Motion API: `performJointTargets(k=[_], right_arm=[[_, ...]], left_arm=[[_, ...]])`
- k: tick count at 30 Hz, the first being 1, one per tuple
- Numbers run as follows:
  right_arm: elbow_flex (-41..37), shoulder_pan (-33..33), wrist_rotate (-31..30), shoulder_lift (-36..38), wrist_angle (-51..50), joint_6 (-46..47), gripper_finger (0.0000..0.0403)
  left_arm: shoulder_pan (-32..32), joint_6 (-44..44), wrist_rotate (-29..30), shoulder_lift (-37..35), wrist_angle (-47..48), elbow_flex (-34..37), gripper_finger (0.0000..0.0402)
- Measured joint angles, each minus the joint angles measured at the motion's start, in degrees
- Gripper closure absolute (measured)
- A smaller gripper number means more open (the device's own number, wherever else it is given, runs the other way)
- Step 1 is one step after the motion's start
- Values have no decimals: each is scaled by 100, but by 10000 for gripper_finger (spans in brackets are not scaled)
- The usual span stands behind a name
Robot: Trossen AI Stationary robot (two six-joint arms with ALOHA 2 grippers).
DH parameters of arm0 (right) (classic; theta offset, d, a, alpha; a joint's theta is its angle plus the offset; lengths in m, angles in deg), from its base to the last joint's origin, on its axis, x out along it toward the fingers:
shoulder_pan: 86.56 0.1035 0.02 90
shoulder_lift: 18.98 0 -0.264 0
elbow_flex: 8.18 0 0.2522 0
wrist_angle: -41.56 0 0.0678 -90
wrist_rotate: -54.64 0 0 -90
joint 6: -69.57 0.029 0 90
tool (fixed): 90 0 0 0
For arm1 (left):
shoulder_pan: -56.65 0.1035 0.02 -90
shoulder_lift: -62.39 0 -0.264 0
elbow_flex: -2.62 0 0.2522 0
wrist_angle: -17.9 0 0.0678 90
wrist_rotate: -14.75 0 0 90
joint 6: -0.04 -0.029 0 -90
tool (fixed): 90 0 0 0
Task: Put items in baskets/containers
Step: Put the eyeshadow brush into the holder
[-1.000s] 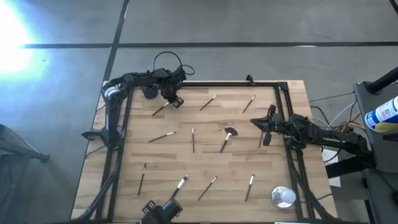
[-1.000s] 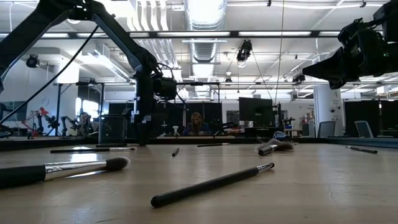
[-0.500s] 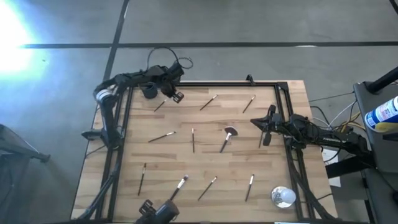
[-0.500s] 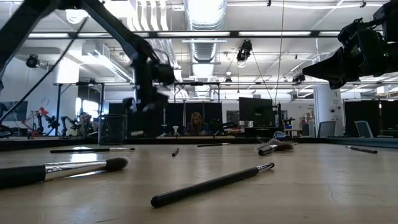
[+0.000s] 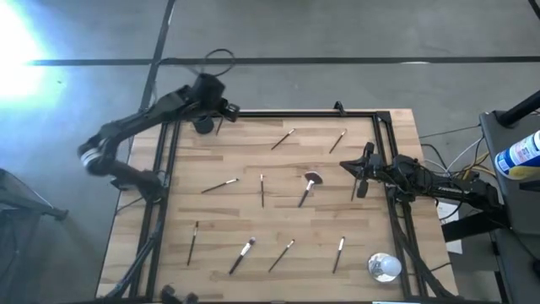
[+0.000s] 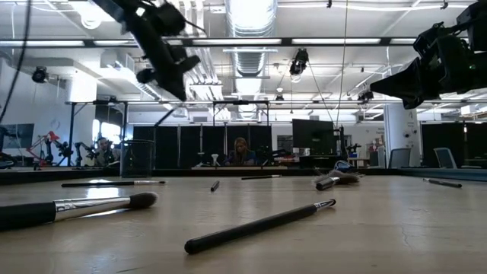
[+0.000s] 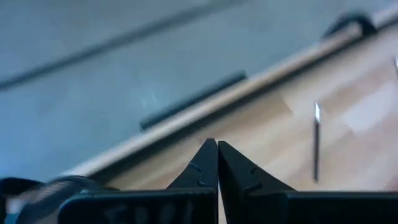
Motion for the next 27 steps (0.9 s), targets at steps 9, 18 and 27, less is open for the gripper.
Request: performJointTargets(k=[9, 18, 27], right_arm=[[0, -2, 0, 0, 0, 0, 394], [0, -2, 0, 0, 0, 0, 394], [0, -1, -1, -2, 0, 0, 394]], left_arm=[[293, -280, 1432, -1464, -3732, 2600, 401], [1106, -1044, 1565, -1602, -5540, 3592, 401], [1182, -622, 1493, -1472, -6020, 4590, 401]])
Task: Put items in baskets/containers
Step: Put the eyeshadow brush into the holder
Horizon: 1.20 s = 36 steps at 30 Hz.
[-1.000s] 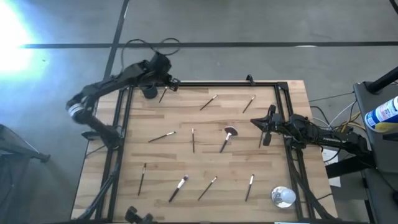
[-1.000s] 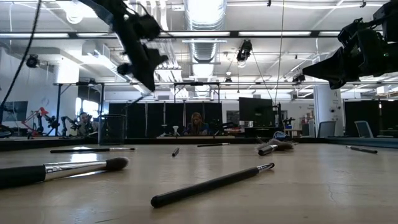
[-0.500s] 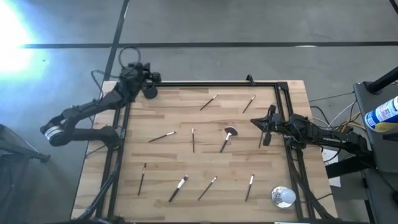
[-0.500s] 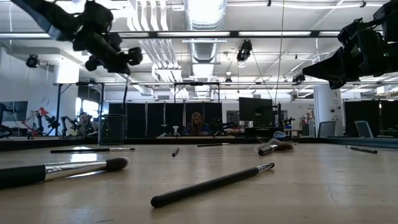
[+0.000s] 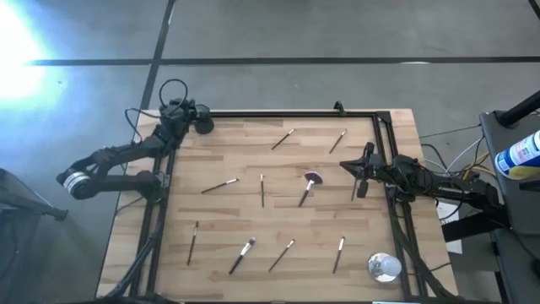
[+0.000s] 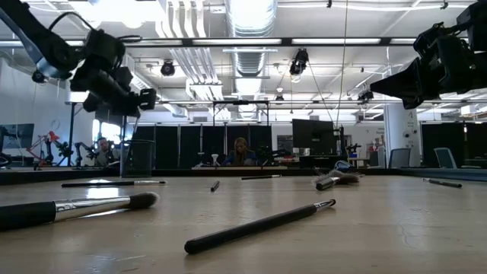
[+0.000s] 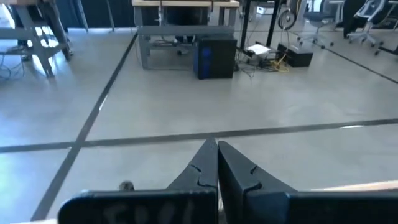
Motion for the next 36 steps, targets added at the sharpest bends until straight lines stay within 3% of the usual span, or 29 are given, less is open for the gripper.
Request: performJointTargets(k=[4, 14, 24, 31, 34, 36], right_arm=[[0, 0, 1, 0, 0, 1, 394], [0, 1, 1, 0, 0, 0, 394], [0, -1, 1, 0, 0, 2, 394], [0, -1, 1, 0, 0, 0, 394], [0, -1, 1, 0, 0, 0, 394], [0, 0, 1, 0, 0, 0, 394]], left_arm=[[0, 73, -45, 4, -359, 335, 401], [0, 113, -413, 1, -43, 379, 385], [0, 164, -1573, -74, 104, 79, 335], [-127, 307, -3028, -578, 193, -73, 334], [-460, 487, -3626, -755, 86, -1, 340], [-807, 493, -3719, -785, -50, 96, 347]])
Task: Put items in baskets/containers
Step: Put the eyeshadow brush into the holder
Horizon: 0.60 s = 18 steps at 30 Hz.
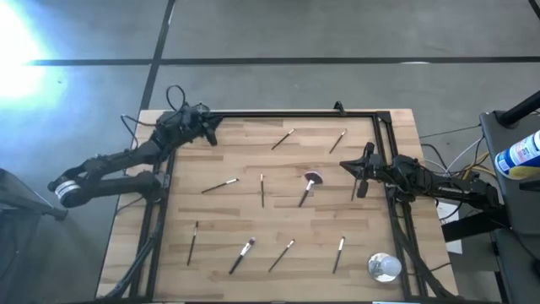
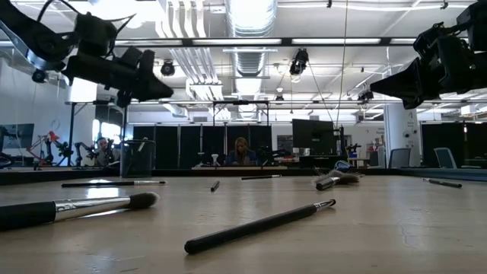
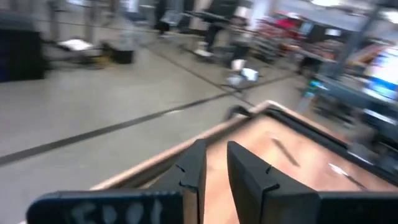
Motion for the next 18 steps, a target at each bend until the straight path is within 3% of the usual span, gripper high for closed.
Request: performJointTargets(k=[9, 18], right_arm=[[0, 0, 0, -2, 0, 0, 394], [0, 1, -1, 1, 6, 0, 394]], left_arm=[[-1364, -292, -18, 641, -1723, 436, 397], [-1611, -221, -383, 1702, -3362, 926, 401]])
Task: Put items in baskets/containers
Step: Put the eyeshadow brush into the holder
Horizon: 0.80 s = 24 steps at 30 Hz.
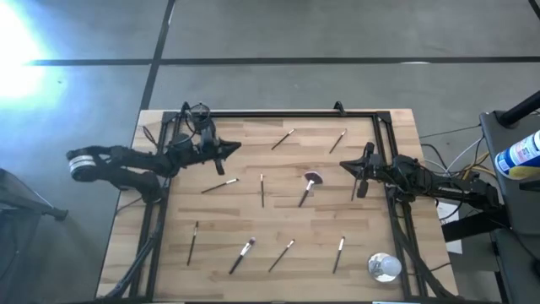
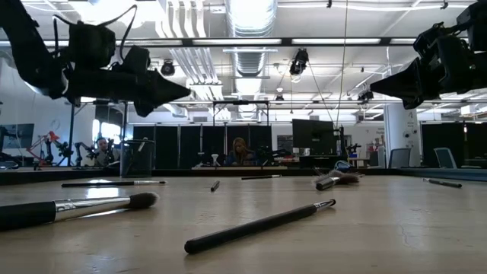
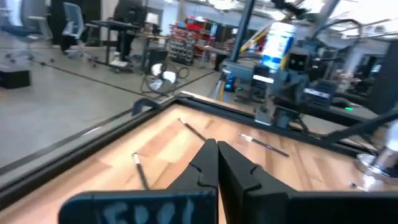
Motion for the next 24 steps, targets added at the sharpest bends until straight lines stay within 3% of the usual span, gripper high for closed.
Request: performJointTargets(k=[7, 12, 17, 21, 24], right_arm=[[-4, 0, 5, 1, 187, 9, 394], [-2, -1, -14, 5, 750, 877, 394], [-4, -3, -219, -22, 1760, 679, 394], [7, -3, -756, -190, 2545, 775, 394], [213, -3, -1934, -454, 2117, 1434, 394]], left_arm=[[-126, 138, -251, 908, -851, 31, 401], [-218, 166, -252, 1421, -1272, 13, 401], [-249, 194, -255, 1627, -1609, 15, 401], [-249, 194, -253, 1624, -1639, 15, 401], [-247, 133, -252, 1621, -1641, 13, 401]])
